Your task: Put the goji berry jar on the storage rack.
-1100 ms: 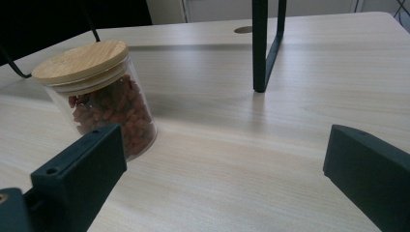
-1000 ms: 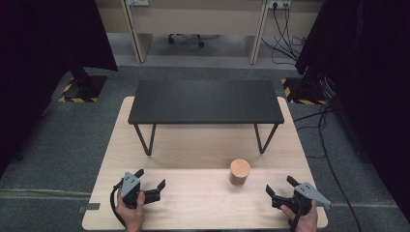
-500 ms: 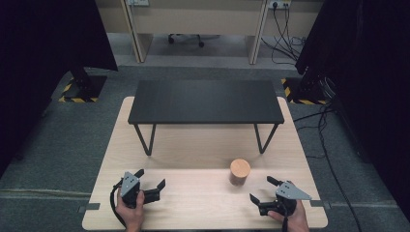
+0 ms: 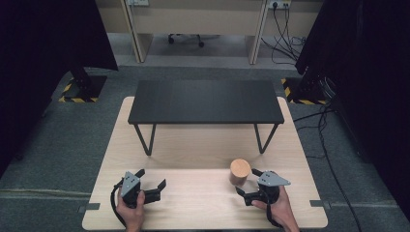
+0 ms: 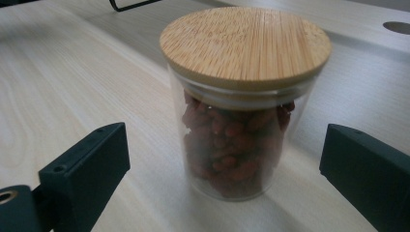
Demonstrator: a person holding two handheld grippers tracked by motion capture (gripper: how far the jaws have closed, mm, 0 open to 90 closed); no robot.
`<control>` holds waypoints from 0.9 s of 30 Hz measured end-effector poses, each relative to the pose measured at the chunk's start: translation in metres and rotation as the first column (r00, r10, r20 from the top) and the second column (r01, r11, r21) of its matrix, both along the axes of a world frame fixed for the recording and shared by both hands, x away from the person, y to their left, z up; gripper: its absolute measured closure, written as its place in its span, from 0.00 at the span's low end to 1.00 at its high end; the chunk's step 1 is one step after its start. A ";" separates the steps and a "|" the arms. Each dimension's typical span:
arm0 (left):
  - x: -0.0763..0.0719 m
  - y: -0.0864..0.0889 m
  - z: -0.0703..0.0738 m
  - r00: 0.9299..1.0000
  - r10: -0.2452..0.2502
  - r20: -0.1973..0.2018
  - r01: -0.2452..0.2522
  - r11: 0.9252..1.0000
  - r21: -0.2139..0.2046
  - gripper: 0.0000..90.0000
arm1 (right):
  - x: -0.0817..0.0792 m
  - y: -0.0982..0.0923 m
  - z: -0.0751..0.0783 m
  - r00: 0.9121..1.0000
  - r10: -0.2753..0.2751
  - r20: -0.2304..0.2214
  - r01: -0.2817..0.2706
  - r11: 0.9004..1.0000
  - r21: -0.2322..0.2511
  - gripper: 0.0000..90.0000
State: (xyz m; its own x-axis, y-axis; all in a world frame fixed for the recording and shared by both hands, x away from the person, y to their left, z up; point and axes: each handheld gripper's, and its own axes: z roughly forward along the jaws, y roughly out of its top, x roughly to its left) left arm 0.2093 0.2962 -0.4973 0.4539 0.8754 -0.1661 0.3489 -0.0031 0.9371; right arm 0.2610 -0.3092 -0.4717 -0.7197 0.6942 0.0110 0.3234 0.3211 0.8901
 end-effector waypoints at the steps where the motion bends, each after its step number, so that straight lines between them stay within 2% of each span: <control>1: 0.000 0.000 0.000 1.000 0.000 0.000 0.000 1.000 0.000 0.00 | 0.003 0.002 0.000 1.000 0.000 -0.002 0.000 1.000 -0.002 0.06; 9: 0.000 0.000 0.000 1.000 0.000 -0.001 0.000 1.000 -0.002 0.00 | 0.020 0.018 0.006 1.000 -0.014 -0.025 0.013 0.999 -0.045 0.15; 13: 0.000 0.001 0.000 1.000 -0.001 -0.001 0.001 1.000 -0.003 0.00 | 0.027 0.026 0.009 1.000 -0.006 -0.030 0.003 0.997 -0.082 0.28; 17: 0.000 0.000 0.000 1.000 0.000 -0.001 0.000 1.000 -0.003 0.00 | 0.026 0.029 0.009 0.999 -0.020 -0.030 0.017 0.997 -0.081 0.29; 21: 0.000 0.000 0.000 1.000 0.001 -0.002 -0.001 1.000 -0.003 0.00 | 0.020 0.033 0.008 0.999 -0.039 -0.014 0.037 0.996 -0.084 0.29; 23: 0.000 0.000 0.000 1.000 0.002 -0.002 -0.002 1.000 -0.003 0.00 | 0.012 0.036 0.005 0.998 -0.062 -0.008 0.062 0.997 -0.049 0.29; 24: 0.000 0.000 0.000 1.000 0.002 -0.001 -0.002 1.000 -0.003 0.00 | 0.008 0.039 0.004 0.997 -0.082 -0.007 0.082 0.996 -0.034 0.29; 26: 0.000 0.000 0.000 1.000 0.002 -0.001 -0.002 1.000 -0.001 0.00 | -0.005 0.052 0.007 0.990 -0.139 0.014 0.139 0.989 -0.058 0.29; 27: 0.000 0.000 0.000 1.000 0.002 -0.001 -0.002 1.000 -0.001 0.00 | -0.012 0.058 0.007 0.986 -0.162 0.029 0.163 0.985 -0.053 0.29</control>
